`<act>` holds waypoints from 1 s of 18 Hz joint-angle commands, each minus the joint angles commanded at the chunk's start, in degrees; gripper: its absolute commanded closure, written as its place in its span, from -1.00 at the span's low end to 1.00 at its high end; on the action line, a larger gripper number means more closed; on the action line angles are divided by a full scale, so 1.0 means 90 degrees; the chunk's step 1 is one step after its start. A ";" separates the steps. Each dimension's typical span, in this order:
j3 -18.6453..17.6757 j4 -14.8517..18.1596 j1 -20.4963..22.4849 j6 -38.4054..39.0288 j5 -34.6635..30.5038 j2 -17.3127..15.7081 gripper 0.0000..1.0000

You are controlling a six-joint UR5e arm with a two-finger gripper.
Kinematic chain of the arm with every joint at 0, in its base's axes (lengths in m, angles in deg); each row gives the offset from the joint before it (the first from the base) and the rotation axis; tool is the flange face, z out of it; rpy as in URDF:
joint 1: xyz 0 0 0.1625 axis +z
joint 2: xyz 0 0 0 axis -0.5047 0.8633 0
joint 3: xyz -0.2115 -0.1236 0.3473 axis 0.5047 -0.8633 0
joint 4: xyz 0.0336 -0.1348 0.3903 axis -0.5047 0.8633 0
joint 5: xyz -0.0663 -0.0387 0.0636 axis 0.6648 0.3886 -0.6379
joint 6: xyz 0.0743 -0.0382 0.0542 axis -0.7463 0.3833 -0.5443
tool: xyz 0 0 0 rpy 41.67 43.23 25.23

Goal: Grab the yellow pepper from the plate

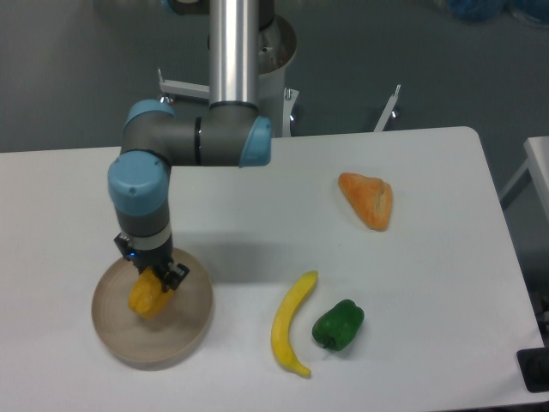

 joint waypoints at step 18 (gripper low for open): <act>0.0244 0.0264 0.1691 -0.2580 -0.0372 -0.0275 0.13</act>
